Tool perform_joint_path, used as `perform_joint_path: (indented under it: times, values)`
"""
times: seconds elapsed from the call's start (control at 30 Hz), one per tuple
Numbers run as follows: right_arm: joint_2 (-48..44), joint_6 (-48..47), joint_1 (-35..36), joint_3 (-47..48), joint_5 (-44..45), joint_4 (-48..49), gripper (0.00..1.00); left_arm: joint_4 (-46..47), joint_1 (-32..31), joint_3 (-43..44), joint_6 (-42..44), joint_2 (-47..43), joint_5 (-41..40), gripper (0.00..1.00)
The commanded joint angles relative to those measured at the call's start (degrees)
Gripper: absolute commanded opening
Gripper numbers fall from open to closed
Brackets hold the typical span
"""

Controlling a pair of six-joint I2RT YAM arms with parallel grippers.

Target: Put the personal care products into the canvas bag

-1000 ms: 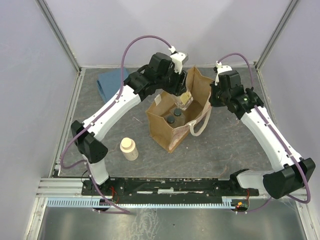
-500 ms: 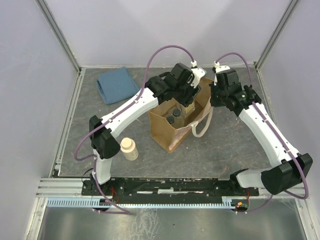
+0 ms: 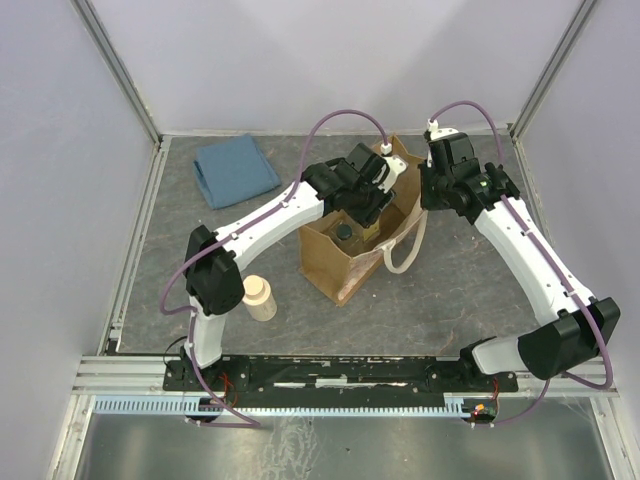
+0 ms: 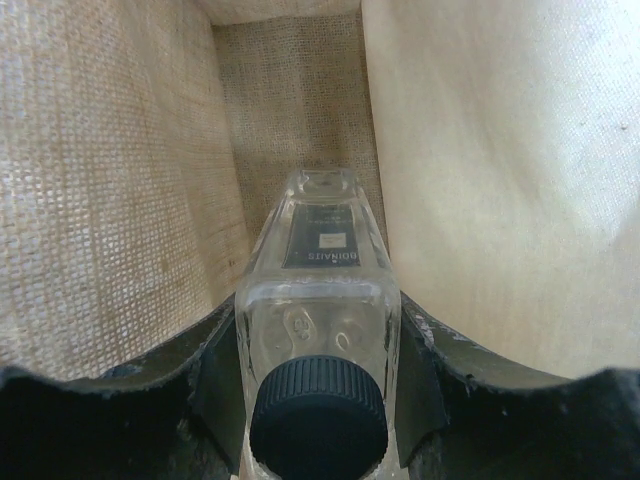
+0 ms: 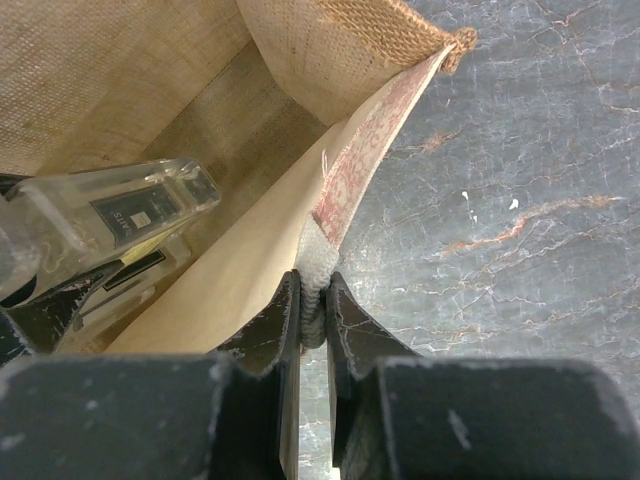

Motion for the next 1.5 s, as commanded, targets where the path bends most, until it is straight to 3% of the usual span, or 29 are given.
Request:
perform_joint_path:
  times: [0.0, 0.1, 0.17, 0.4, 0.63, 0.93, 1.13, 1.3, 1.47]
  values:
    - [-0.86, 1.08, -0.20, -0.40, 1.61, 1.08, 0.05, 5.69, 0.08, 0.51, 0.95, -1.77, -0.72, 0.03]
    - [-0.97, 1.09, -0.19, -0.74, 1.52, 1.27, 0.05, 6.58, 0.08, -0.66, 0.49, -1.50, -1.08, 0.03]
    - [-0.89, 1.11, -0.21, -0.80, 1.47, 1.28, 0.05, 7.04, 0.09, -1.17, 0.30, -1.52, -1.74, 0.10]
    - [-0.86, 1.17, -0.19, -0.46, 1.17, 1.37, 0.05, 7.18, 0.08, -1.15, -0.75, -1.88, -1.74, 0.63]
    - [-0.37, 1.34, -0.15, -0.21, 0.72, 1.75, 0.05, 7.60, 0.12, 0.75, -1.92, -3.73, -2.05, 0.91]
    - [0.91, 0.57, -0.25, 0.49, 1.21, 1.88, 0.05, 6.28, 0.16, 6.82, -5.28, -11.35, -6.18, 0.98]
    - [2.61, 0.17, -0.19, 1.38, 1.41, 1.24, 0.05, -1.54, 0.17, 7.87, -9.22, -20.79, -16.37, 0.98]
    - [3.12, 0.12, -0.21, 1.82, 1.39, 0.76, 0.05, -14.92, 0.17, -2.94, -18.63, -29.79, -28.90, 0.99]
    - [3.13, -0.01, -0.21, 2.25, 1.59, 0.38, 0.01, -20.05, 0.17, -16.82, -28.06, -40.04, -30.47, 0.99]
